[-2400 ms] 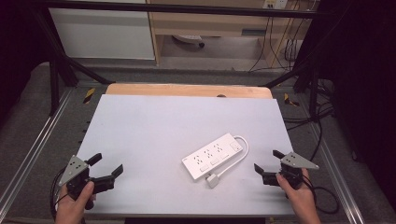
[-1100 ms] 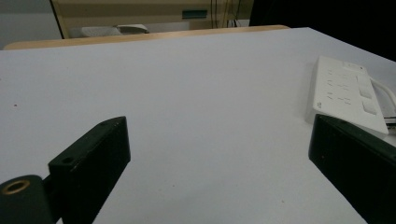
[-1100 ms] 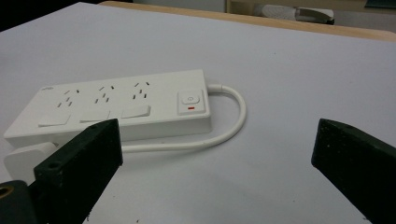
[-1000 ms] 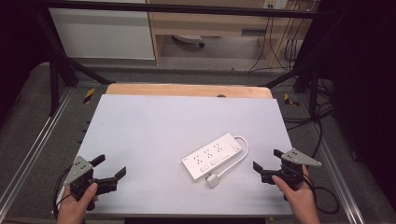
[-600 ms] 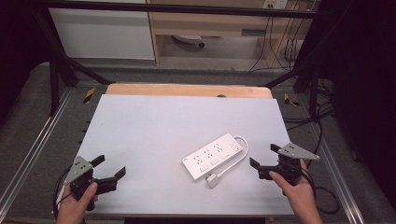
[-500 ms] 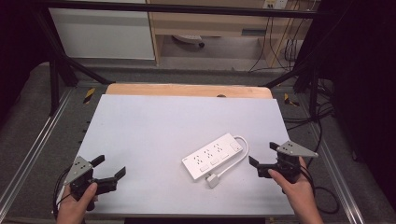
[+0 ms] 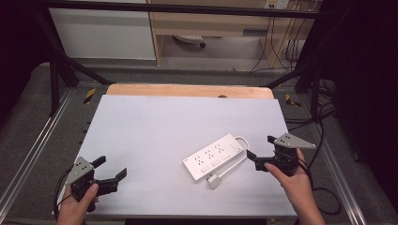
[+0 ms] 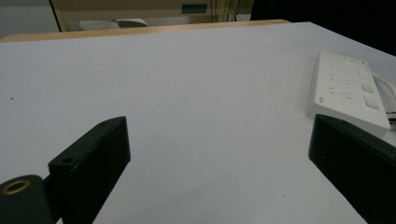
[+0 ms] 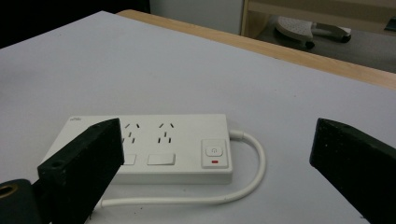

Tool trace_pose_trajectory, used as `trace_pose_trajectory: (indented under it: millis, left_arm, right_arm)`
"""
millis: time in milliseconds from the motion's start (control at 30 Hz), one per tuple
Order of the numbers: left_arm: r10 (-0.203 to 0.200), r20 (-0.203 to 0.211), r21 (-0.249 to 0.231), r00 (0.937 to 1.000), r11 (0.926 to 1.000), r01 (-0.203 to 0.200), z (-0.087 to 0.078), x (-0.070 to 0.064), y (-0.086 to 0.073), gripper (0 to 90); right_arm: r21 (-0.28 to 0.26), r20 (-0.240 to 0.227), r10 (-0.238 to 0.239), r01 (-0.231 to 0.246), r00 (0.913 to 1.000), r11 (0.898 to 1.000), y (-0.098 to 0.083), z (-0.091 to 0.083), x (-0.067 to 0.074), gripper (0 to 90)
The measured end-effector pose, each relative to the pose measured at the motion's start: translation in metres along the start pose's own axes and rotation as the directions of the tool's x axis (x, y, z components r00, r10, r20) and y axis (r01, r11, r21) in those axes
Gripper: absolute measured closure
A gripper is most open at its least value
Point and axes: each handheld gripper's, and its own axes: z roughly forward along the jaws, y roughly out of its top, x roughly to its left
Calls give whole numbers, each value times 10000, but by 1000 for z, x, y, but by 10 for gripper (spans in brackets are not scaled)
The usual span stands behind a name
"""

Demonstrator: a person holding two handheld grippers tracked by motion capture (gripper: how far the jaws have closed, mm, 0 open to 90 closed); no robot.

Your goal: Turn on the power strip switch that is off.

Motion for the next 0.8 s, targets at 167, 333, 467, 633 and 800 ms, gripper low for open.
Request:
trace_pose_trajectory:
  millis: [167, 333, 467, 633, 800]
  left_arm:
    - [-3, 10, 7, 10000, 10000, 3, 0, 0, 0, 56]
    - [-11, 38, 30, 10000, 10000, 11, 1, -1, 0, 55]
    - [20, 47, 44, 10000, 10000, -20, 1, 0, -1, 55]
    - [18, 38, 46, 10000, 10000, -19, 1, -1, -1, 55]
    - [48, 63, 59, 10000, 10000, -48, 1, 0, -1, 55]
  right_arm:
    - [59, -94, -69, 69, 9999, 10000, 4, 2, 1, 43]
    - [-2, -118, -186, 186, 9998, 9998, 9, 4, 2, 70]
    - [-68, -123, -302, 301, 9995, 9995, 12, 5, 4, 94]
    - [-84, -196, -422, 420, 9989, 9991, 18, 9, 7, 143]
    - [-6, -221, -562, 562, 9982, 9984, 22, 14, 11, 267]
